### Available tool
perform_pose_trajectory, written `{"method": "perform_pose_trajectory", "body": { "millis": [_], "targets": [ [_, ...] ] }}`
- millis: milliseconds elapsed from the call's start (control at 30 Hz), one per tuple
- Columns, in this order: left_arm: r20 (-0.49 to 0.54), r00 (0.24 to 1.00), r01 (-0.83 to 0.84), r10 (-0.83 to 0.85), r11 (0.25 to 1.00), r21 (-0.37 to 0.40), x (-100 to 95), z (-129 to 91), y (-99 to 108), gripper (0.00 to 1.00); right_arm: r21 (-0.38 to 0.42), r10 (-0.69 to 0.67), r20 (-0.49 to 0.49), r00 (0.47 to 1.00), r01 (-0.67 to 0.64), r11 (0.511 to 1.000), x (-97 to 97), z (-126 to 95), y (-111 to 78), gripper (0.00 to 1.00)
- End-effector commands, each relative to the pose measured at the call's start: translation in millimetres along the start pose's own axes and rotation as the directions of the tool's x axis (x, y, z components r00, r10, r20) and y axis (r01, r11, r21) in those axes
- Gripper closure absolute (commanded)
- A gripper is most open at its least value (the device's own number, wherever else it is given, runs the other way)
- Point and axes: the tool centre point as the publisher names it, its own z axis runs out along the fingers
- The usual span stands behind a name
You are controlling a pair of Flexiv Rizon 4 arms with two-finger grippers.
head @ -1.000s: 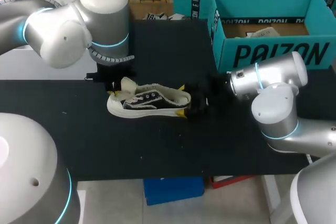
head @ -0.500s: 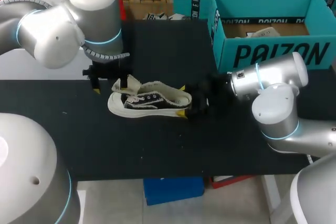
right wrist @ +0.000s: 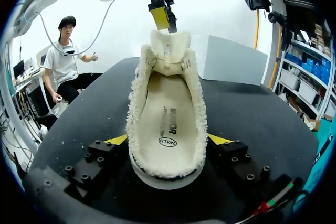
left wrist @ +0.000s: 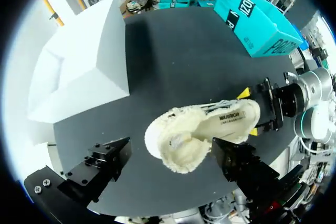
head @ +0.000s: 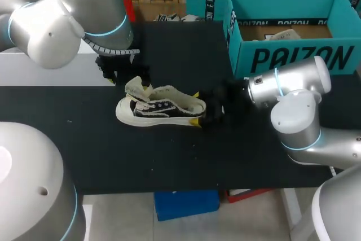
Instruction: Take the shoe out of the shoebox, open the shoe tongue, remove and reinsert the insole, then place the shoe into the shoebox
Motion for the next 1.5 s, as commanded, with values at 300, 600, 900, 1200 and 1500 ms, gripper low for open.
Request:
{"method": "perform_pose_trajectory", "body": {
  "millis": [300, 600, 900, 1200, 1500],
  "targets": [
    [-0.215, 0.844, -0.498, 0.492, 0.867, 0.028, 40.6, -27, -31, 0.00, 0.001, 0.002, 0.000, 1.000, -0.002, 1.000, 0.0, 1, -2.1, 1.00],
    [-0.374, 0.553, -0.792, 0.745, 0.609, 0.043, 58.0, -33, -52, 0.00, 0.001, 0.002, 0.000, 1.000, -0.002, 1.000, 0.0, 1, -2.1, 1.00],
    [-0.442, 0.246, -0.956, 0.863, 0.292, 0.038, 59.6, -36, -61, 0.00, 0.001, 0.002, 0.000, 1.000, -0.002, 1.000, 0.0, 1, -2.1, 1.00],
    [-0.467, 0.091, -0.990, 0.879, 0.130, 0.051, 52.5, -28, -68, 1.00, 0.001, 0.002, 0.000, 1.000, -0.002, 1.000, 0.0, 1, -2.1, 1.00],
    [-0.455, 0.102, -0.984, 0.885, 0.158, 0.087, 53.4, -27, -68, 1.00, 0.001, 0.002, 0.000, 1.000, -0.002, 1.000, 0.0, 1, -2.1, 1.00]
  ]
}}
